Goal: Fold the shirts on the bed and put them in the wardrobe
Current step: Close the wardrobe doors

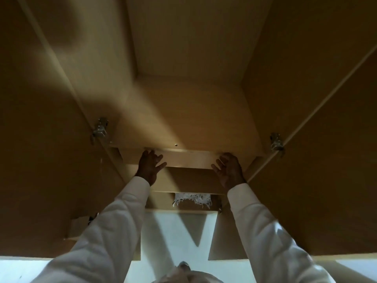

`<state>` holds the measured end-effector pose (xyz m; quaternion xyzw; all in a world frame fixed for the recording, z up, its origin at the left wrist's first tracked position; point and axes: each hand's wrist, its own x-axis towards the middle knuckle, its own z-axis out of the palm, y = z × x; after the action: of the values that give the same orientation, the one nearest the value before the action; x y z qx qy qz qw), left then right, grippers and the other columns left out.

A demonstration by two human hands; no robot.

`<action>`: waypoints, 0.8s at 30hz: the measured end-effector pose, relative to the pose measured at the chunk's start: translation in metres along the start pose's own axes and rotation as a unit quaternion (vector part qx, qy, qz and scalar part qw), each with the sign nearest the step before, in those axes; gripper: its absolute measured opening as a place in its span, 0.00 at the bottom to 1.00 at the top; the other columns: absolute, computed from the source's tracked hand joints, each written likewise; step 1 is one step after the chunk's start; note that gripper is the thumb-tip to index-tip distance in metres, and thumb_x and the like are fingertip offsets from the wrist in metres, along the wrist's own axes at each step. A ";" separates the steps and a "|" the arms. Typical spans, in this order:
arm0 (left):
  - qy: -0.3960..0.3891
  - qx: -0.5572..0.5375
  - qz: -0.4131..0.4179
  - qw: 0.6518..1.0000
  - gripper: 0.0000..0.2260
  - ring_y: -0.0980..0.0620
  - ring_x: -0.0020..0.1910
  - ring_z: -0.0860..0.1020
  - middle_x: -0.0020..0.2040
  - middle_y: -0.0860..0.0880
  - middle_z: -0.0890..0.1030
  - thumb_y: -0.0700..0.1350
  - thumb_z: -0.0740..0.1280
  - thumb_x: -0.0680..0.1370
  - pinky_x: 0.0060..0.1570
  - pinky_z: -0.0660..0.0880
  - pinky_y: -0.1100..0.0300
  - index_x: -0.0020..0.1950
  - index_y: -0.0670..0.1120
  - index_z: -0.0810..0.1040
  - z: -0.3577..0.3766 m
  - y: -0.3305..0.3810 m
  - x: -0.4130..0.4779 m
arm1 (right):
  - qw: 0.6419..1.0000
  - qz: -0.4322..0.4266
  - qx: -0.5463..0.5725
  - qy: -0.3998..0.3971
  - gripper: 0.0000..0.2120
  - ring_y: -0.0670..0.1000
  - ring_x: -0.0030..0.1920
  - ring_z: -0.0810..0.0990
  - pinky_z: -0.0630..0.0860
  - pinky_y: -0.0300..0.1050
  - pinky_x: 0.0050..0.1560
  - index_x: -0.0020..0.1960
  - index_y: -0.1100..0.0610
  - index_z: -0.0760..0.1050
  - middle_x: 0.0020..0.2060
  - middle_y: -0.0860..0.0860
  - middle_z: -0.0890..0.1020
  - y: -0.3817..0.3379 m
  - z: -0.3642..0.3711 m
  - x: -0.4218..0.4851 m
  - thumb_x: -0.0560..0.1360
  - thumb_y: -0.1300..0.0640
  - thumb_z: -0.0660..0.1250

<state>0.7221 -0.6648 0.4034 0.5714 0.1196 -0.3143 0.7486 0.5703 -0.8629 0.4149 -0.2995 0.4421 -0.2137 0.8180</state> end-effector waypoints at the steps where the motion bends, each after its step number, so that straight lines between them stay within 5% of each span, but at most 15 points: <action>1: -0.006 0.006 0.001 1.000 0.21 0.40 0.68 0.71 0.70 0.40 0.70 0.39 0.55 0.83 0.62 0.74 0.44 0.76 0.42 0.60 -0.002 0.000 0.002 | 1.000 0.000 -0.017 -0.003 0.04 0.57 0.67 0.71 0.73 0.56 0.60 0.55 0.55 0.75 0.64 0.56 0.73 0.001 -0.001 -0.004 0.81 0.58 0.62; 5: -0.050 0.081 0.011 0.995 0.19 0.43 0.64 0.74 0.69 0.42 0.70 0.33 0.57 0.79 0.52 0.78 0.48 0.70 0.41 0.66 0.004 -0.007 -0.012 | 0.996 -0.025 -0.088 -0.019 0.05 0.53 0.57 0.79 0.78 0.52 0.57 0.54 0.57 0.75 0.55 0.54 0.79 0.010 -0.023 -0.062 0.81 0.61 0.61; 8: -0.132 0.115 -0.023 0.984 0.17 0.44 0.62 0.76 0.65 0.43 0.75 0.36 0.56 0.81 0.54 0.77 0.49 0.70 0.41 0.68 0.018 -0.018 -0.048 | 0.990 -0.046 -0.134 -0.031 0.10 0.55 0.57 0.82 0.78 0.53 0.60 0.60 0.59 0.76 0.57 0.56 0.83 0.017 -0.048 -0.121 0.82 0.62 0.60; 13: -0.310 0.230 -0.009 0.922 0.10 0.48 0.54 0.81 0.57 0.45 0.82 0.40 0.61 0.81 0.52 0.78 0.54 0.60 0.46 0.78 0.034 -0.036 -0.129 | 0.986 -0.101 -0.130 -0.008 0.10 0.57 0.55 0.84 0.78 0.54 0.58 0.59 0.61 0.78 0.54 0.57 0.85 0.031 -0.091 -0.211 0.80 0.63 0.64; 20: -0.457 0.334 0.071 0.821 0.06 0.53 0.48 0.81 0.50 0.48 0.83 0.41 0.68 0.78 0.49 0.75 0.60 0.54 0.46 0.82 0.039 -0.066 -0.201 | 0.948 -0.252 -0.093 0.173 0.08 0.52 0.43 0.81 0.77 0.50 0.52 0.43 0.55 0.74 0.40 0.53 0.81 0.057 -0.141 -0.284 0.79 0.64 0.64; 24: -0.495 0.369 0.135 0.775 0.06 0.56 0.51 0.80 0.46 0.55 0.83 0.46 0.70 0.77 0.51 0.76 0.59 0.52 0.48 0.83 0.048 -0.075 -0.223 | 0.897 -0.322 -0.115 0.280 0.06 0.53 0.52 0.78 0.77 0.50 0.56 0.51 0.55 0.73 0.47 0.51 0.78 0.048 -0.145 -0.291 0.79 0.64 0.63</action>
<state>0.4957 -0.6460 0.4800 0.5796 -0.4715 -0.4694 0.4705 0.3009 -0.6929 0.4932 -0.4453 0.5535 -0.4880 0.5072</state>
